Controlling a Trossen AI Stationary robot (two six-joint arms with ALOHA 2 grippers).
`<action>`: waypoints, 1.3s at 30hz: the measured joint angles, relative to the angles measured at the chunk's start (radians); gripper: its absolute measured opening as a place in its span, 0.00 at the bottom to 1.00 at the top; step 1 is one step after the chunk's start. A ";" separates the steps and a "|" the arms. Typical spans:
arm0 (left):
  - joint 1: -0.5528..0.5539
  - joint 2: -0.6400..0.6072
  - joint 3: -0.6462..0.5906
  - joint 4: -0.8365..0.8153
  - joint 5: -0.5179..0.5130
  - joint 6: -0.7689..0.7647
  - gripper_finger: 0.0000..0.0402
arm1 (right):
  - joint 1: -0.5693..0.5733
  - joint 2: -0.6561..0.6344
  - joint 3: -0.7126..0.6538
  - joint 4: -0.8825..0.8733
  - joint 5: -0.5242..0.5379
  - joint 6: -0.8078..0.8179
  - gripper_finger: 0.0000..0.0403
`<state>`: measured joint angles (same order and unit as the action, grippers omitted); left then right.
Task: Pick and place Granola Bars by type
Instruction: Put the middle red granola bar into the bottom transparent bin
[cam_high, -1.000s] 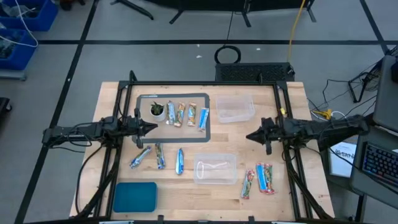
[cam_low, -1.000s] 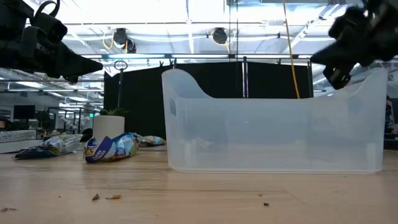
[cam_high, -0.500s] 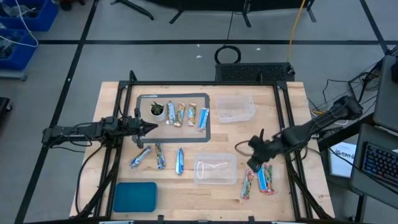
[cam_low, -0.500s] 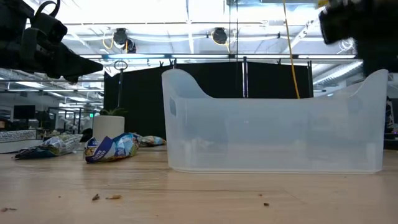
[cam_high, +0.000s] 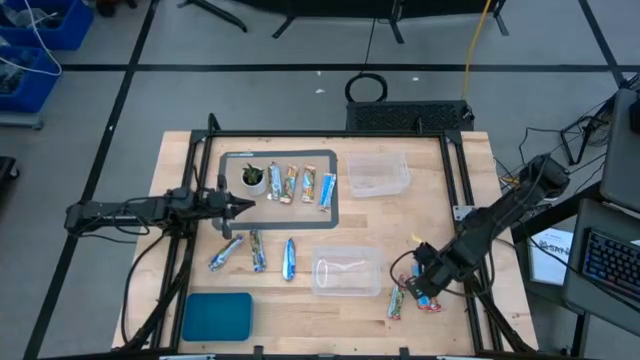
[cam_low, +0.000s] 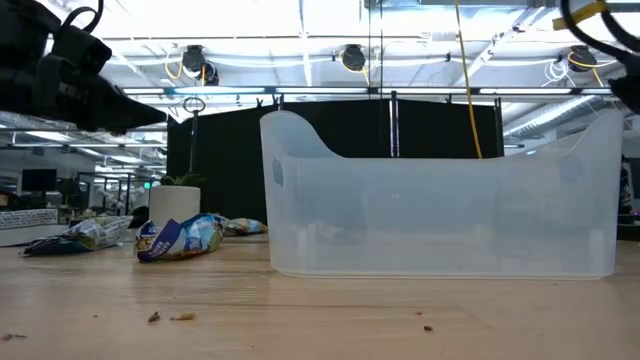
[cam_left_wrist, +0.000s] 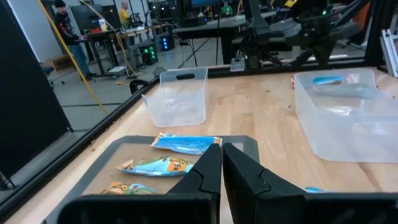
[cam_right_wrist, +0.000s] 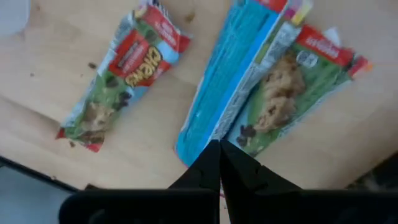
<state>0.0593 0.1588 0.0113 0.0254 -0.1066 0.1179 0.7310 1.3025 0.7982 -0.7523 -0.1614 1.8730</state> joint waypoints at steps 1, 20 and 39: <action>0.000 0.005 0.000 0.000 0.000 0.010 0.06 | 0.006 0.003 0.000 0.008 0.002 0.000 0.00; 0.000 0.018 0.000 0.000 0.000 0.033 0.06 | -0.088 -0.006 -0.215 0.213 0.021 -0.029 0.44; 0.000 0.018 0.000 0.001 0.001 0.031 0.06 | -0.130 -0.173 -0.224 0.153 0.227 -0.034 0.41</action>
<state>0.0596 0.1768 0.0113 0.0261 -0.1055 0.1490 0.6010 1.1299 0.5743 -0.5996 0.0653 1.8389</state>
